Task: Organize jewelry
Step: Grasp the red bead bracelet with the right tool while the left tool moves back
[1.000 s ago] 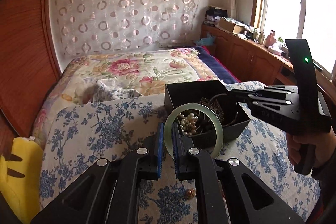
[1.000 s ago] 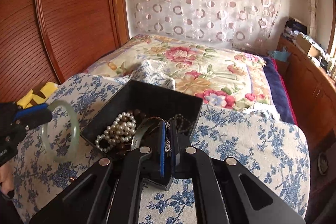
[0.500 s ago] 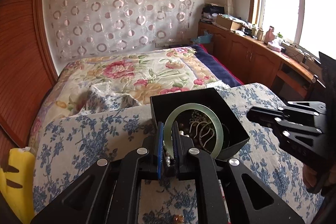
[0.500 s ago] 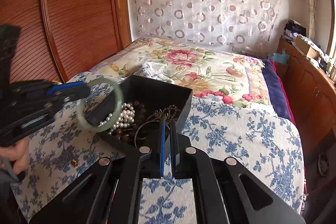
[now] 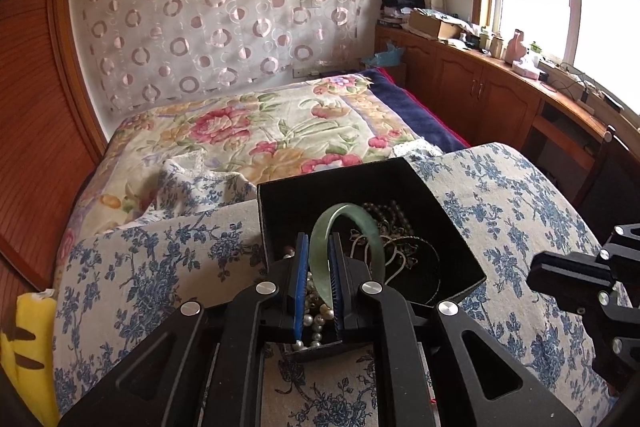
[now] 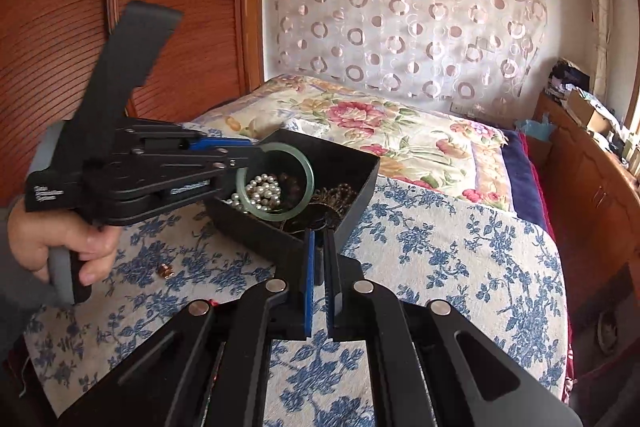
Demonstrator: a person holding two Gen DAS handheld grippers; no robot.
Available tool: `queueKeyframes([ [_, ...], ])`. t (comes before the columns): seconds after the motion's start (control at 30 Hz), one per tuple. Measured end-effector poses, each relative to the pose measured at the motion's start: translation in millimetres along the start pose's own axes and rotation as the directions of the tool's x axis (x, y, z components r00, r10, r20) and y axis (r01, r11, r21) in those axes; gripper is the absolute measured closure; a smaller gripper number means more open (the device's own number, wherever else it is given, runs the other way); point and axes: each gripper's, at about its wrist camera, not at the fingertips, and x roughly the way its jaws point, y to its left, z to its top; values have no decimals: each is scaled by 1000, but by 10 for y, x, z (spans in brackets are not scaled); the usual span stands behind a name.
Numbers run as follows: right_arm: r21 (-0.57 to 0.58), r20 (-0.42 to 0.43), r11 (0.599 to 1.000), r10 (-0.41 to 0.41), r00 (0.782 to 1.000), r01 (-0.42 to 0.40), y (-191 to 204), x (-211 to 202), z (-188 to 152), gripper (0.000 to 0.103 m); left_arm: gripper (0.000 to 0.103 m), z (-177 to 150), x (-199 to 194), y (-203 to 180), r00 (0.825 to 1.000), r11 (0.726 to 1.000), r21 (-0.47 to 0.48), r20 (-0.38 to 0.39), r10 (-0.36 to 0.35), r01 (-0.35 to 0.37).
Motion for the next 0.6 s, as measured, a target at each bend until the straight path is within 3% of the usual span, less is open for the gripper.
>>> queueKeyframes([
  [0.27,10,-22,999,44,999,-44,70,-47,-147,97,93,-106,-224,5,1000,1000,18,13,-13,13],
  [0.4,6,-65,998,58,996,-58,146,39,-272,96,82,-274,-355,76,1000,1000,21,6,-24,23],
  [0.5,1,-96,998,70,993,-70,207,126,-353,77,82,-415,-429,150,1000,999,25,-6,-23,23],
  [0.6,-8,-124,995,98,987,-100,295,192,-413,76,82,-551,-479,216,999,999,34,-28,-21,22],
])
